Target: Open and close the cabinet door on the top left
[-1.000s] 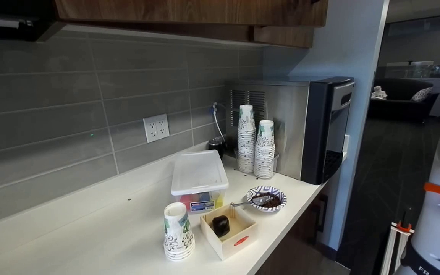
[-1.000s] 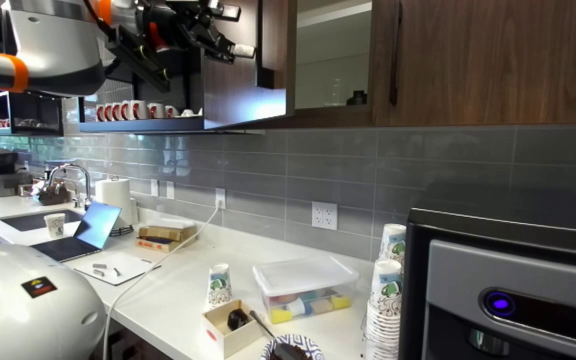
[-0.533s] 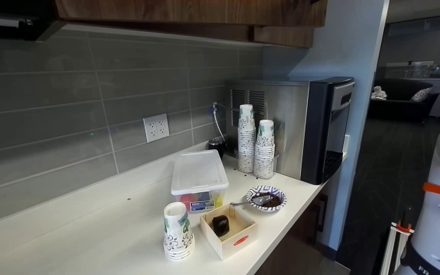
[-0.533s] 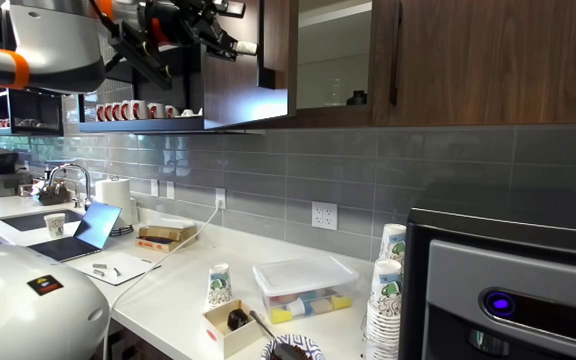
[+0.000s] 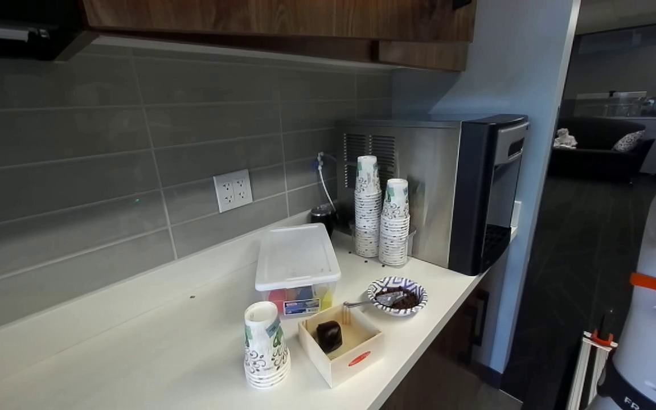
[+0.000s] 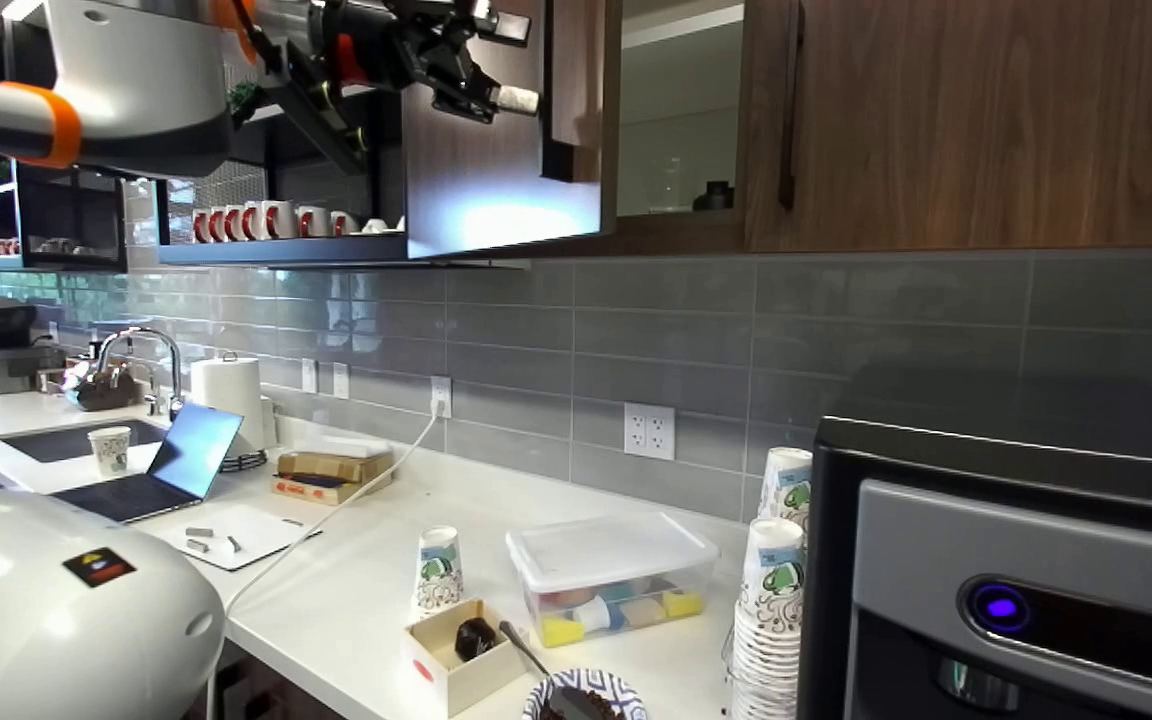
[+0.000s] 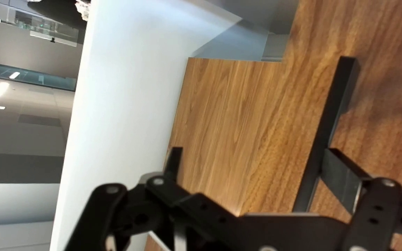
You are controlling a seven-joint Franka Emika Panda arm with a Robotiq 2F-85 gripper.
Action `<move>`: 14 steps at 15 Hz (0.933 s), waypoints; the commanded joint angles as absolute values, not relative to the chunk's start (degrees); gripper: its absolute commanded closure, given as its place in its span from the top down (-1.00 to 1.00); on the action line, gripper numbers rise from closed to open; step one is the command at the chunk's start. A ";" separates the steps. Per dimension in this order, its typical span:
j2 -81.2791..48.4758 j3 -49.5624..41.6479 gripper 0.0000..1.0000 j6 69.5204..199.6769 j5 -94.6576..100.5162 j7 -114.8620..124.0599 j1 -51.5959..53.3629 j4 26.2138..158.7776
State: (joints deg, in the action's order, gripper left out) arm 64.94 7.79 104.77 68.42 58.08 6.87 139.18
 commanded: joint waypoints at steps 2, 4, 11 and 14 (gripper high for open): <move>62.52 3.17 1.00 110.91 72.42 57.25 6.38 137.58; 61.06 1.98 1.00 113.02 73.02 56.94 5.74 136.70; 54.20 -2.31 1.00 119.21 73.99 55.37 3.47 131.92; 50.34 -3.71 1.00 122.26 73.84 54.51 2.32 129.01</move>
